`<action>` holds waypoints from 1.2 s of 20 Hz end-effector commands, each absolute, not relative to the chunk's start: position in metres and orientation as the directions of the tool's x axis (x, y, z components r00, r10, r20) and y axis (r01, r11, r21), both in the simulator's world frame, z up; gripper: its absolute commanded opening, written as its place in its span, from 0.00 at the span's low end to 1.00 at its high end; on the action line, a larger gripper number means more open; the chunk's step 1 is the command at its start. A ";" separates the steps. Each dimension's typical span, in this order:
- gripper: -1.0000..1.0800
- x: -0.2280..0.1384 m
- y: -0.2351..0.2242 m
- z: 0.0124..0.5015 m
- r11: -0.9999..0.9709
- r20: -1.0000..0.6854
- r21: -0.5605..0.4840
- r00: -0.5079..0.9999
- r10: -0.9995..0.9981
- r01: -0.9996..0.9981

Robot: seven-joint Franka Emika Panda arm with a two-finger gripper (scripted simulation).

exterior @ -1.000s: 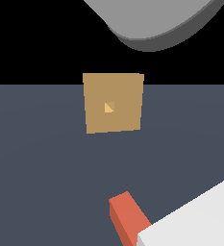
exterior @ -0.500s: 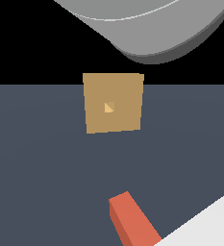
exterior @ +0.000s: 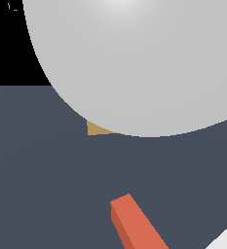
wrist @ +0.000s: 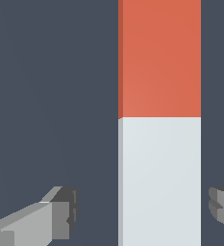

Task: Insert the peg into the horizontal hole in a box.

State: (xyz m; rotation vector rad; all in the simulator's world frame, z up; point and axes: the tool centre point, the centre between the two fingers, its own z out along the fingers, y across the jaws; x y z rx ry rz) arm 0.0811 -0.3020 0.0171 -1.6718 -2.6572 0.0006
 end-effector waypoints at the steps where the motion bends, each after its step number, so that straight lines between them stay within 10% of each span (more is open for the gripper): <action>1: 0.96 0.082 -0.303 0.016 0.433 0.000 0.000 -0.433 0.901 0.901; 2: 0.96 0.082 -0.303 0.016 0.433 0.000 0.000 -0.433 0.901 0.901; 3: 0.00 0.082 -0.303 0.016 0.433 0.000 0.000 -0.433 0.901 0.901; 24: 0.00 0.078 -0.290 0.020 0.424 0.001 0.000 -0.424 0.906 0.906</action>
